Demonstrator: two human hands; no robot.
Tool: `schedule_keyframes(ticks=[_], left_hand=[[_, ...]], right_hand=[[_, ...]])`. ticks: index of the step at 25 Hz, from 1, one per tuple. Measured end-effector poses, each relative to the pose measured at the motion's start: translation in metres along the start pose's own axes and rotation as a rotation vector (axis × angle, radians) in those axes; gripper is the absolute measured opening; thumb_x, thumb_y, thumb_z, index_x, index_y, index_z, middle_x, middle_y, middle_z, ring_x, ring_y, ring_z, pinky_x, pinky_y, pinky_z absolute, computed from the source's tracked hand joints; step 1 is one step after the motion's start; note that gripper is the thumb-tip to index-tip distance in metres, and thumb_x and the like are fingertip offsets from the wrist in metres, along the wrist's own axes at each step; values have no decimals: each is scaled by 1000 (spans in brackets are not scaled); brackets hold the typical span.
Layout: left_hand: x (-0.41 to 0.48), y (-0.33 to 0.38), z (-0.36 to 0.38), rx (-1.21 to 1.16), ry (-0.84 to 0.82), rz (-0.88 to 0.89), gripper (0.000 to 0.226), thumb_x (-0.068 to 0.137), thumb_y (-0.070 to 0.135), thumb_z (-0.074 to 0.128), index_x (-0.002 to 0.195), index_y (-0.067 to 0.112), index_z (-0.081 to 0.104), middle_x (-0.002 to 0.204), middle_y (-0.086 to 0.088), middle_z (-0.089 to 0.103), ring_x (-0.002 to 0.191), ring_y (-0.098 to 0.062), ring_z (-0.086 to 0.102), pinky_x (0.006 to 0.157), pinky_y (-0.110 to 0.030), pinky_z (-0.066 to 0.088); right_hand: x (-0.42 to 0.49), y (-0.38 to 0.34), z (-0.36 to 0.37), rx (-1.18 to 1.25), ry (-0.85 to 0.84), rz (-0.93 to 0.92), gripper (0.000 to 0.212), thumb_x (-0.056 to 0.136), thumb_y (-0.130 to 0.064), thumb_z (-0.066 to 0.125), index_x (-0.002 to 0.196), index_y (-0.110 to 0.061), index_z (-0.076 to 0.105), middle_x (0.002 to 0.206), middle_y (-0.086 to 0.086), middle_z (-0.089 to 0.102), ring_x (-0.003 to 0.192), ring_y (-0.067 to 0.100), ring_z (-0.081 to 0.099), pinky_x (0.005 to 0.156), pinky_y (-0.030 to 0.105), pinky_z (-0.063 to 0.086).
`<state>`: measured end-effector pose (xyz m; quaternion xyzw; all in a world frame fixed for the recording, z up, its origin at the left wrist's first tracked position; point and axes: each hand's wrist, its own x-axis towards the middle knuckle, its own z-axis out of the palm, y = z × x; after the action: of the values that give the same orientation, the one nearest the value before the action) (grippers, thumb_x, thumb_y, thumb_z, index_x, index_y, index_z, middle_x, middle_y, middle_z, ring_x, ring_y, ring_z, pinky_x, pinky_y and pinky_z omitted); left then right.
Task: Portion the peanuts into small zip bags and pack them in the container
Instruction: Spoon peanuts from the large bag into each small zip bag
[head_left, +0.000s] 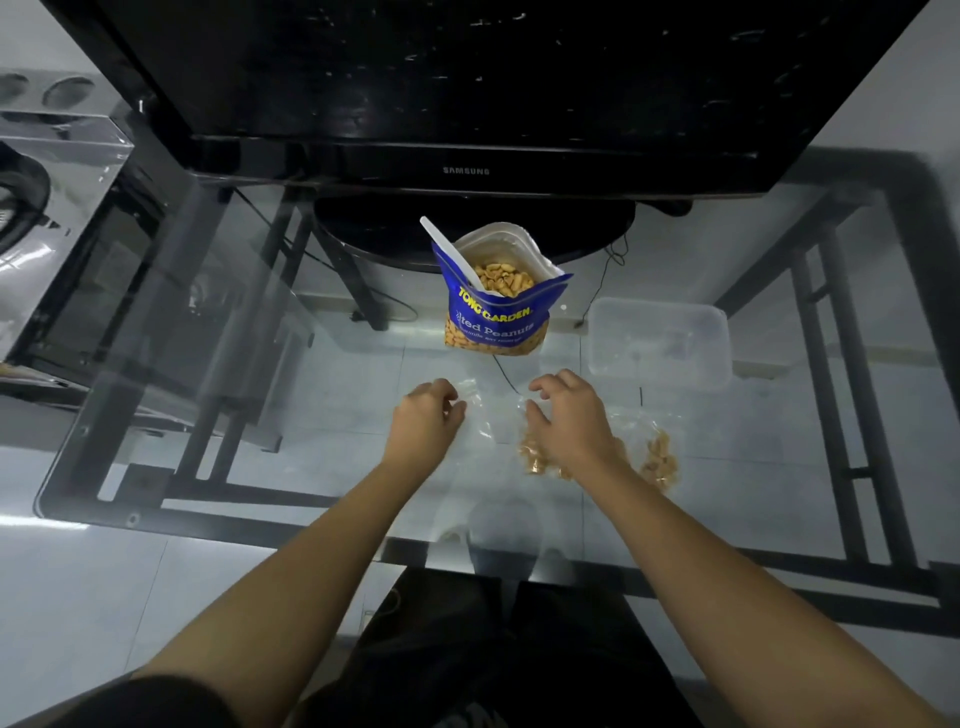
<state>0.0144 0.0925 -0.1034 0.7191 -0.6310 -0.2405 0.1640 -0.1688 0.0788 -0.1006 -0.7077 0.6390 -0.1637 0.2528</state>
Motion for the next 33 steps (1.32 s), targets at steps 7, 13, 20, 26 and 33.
schedule_keyframes(ticks=[7, 13, 20, 26, 33], left_hand=[[24, -21, 6, 179, -210, 83, 49, 89, 22, 59, 135, 10, 44, 132, -12, 49, 121, -28, 42, 102, -32, 36], [32, -22, -15, -117, -271, 87, 16, 86, 11, 62, 99, 5, 68, 97, -15, 64, 83, -25, 59, 72, -23, 43], [40, 0, -81, -895, -428, -255, 7, 86, 10, 63, 92, 14, 65, 84, -2, 65, 78, -15, 64, 71, -22, 55], [49, 43, -120, -1184, -466, -142, 19, 93, 4, 48, 95, 2, 67, 80, -4, 73, 76, -13, 70, 67, -22, 57], [61, 82, -144, -1340, -526, -66, 23, 91, -2, 46, 102, 2, 65, 87, -10, 72, 78, -15, 70, 72, -23, 59]], right_hand=[[0, -35, 43, -143, -263, 89, 54, 82, -37, 66, 122, -5, 49, 122, 13, 51, 112, 28, 52, 91, 33, 44], [3, -42, 46, -100, -260, 115, 40, 83, -25, 66, 118, -8, 54, 122, 10, 49, 111, 26, 51, 90, 32, 43], [1, -70, -2, 993, 25, 384, 10, 84, -12, 66, 83, -20, 61, 82, -3, 66, 78, 14, 65, 67, 17, 52], [20, -77, -74, 982, 60, 171, 11, 85, -11, 66, 94, -17, 68, 87, 4, 71, 81, 15, 68, 76, 26, 55], [37, -78, -118, 939, 91, 86, 13, 84, -16, 66, 86, -28, 67, 82, -3, 69, 78, 12, 69, 66, 24, 52]])
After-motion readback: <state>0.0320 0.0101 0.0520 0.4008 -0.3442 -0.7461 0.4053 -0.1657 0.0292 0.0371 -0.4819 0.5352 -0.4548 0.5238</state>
